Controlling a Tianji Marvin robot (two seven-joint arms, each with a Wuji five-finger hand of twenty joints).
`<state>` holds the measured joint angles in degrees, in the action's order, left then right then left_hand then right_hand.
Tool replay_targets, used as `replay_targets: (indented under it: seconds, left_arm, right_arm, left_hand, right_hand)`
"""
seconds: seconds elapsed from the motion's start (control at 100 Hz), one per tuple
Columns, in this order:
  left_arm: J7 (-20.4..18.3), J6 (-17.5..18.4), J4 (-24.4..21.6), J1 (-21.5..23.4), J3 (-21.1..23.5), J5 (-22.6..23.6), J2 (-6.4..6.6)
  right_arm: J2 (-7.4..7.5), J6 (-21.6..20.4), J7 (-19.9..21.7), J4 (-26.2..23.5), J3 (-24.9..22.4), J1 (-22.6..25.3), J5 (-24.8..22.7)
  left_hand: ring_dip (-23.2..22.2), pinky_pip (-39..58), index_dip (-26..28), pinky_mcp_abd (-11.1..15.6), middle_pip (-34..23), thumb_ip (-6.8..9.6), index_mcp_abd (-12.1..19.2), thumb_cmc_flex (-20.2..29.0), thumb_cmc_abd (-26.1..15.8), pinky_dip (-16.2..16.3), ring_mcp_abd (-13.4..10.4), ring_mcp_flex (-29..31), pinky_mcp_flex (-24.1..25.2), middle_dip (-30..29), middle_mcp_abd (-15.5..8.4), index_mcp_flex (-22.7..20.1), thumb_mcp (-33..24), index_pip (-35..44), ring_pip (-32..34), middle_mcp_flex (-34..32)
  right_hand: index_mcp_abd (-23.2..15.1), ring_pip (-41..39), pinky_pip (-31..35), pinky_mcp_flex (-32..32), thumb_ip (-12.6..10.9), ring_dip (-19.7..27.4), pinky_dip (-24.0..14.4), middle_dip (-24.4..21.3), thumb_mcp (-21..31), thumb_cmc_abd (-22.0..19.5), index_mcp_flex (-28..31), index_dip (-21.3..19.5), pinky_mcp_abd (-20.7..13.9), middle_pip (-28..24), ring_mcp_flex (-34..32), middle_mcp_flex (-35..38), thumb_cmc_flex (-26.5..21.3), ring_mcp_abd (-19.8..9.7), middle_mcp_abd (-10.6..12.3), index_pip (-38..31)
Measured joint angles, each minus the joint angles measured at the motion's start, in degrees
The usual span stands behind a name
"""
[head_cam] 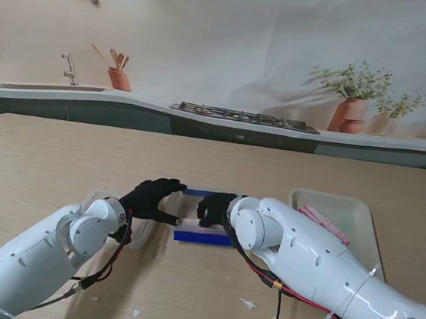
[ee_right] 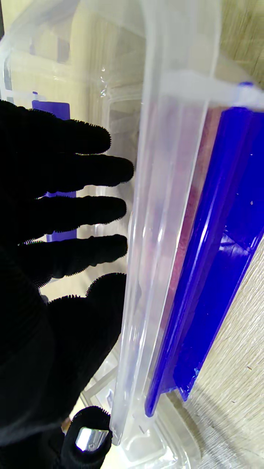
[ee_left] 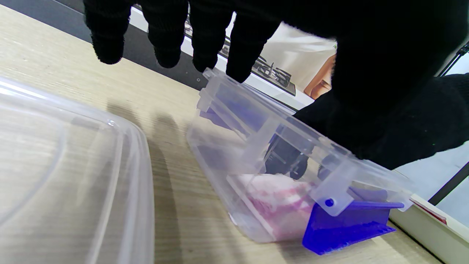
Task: Separate the bacon slices onto the tray
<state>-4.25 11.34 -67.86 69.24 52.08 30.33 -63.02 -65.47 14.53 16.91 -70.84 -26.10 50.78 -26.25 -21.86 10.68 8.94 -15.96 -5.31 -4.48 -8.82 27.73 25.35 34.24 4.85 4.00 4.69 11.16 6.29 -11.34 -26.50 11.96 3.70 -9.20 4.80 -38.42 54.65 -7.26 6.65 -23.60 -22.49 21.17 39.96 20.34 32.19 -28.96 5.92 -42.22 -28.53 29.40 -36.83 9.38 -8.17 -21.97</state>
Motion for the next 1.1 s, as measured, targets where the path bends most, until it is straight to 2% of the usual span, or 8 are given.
replay_targets:
  seconds: [0.13,0.39,0.6,0.76,1.1]
  left_arm:
    - [0.00,0.00,-0.01,0.02,0.02,-0.03,0.00]
    - [-0.04,0.00,-0.02,0.02,0.01,-0.05,0.00]
    - [-0.09,0.00,-0.02,0.00,-0.03,-0.06,0.00]
    - [-0.10,0.00,-0.02,0.00,-0.03,-0.06,-0.01]
    - [-0.10,0.02,-0.05,0.04,0.01,-0.03,-0.01]
  right_arm:
    - [0.00,0.83,0.18,-0.35,-0.25,0.09,0.59]
    - [0.03,1.30,0.85,-0.64,-0.54,-0.23,1.30]
    - [0.47,0.58,1.98,-1.29,-0.38,-0.89,0.84]
    - [1.23,-0.15,3.39,-2.57,-0.38,-1.27,-0.66]
    - [1.90,-1.36,5.62,-2.94,1.67,-3.22,-0.96]
  left_hand:
    - [0.00,0.00,0.00,0.00,0.00,0.00,-0.01,0.00,0.00,0.00,0.00,0.00,0.00,0.00,0.00,0.00,0.00,0.00,0.00,0.00]
    - [0.00,-0.01,0.00,0.00,0.00,0.00,-0.01,0.00,0.00,0.00,0.00,0.00,0.00,0.01,0.00,0.03,0.00,0.00,0.00,0.01]
    - [0.00,-0.02,0.00,0.00,0.00,0.00,0.06,0.01,0.00,0.00,0.00,0.00,0.00,0.01,0.00,0.06,0.00,-0.02,0.00,0.01]
    - [0.00,-0.04,0.00,0.00,0.00,0.00,0.08,0.01,0.00,0.00,0.00,0.00,0.00,0.00,0.00,0.06,0.00,-0.02,0.00,0.01]
    - [0.00,-0.10,0.00,0.00,0.00,0.00,0.15,0.01,0.00,0.00,0.00,0.00,0.00,0.01,0.00,0.06,0.00,-0.02,0.00,0.01]
  right_hand:
    - [0.19,-2.16,1.19,-1.76,-0.01,-0.35,0.00,-0.23,-0.06,-1.38,1.73,0.03,1.46,0.05,-5.89,6.69,0.02,1.44,-0.76,0.10]
    - [0.19,-4.82,2.60,-3.74,-0.01,-1.16,-1.35,1.06,-0.10,-1.87,3.49,0.04,2.23,-1.91,-7.39,9.95,0.02,1.63,-0.97,-0.43]
    - [0.19,-9.99,4.07,-3.87,-0.01,-4.15,-3.90,6.62,0.04,-0.21,3.66,0.04,2.25,-6.97,-7.40,9.57,0.02,1.63,-0.67,-0.60]
    - [0.19,-16.94,6.16,-4.00,-0.01,-8.36,-6.06,11.81,1.81,2.39,3.78,0.04,2.25,-11.98,-7.40,9.34,0.02,0.90,0.84,-1.19]
    - [0.16,-21.91,6.16,-3.99,-0.01,-11.93,-7.40,18.37,4.14,5.57,3.79,-0.49,2.13,-16.42,-7.40,8.00,1.79,-0.29,2.03,-1.22]
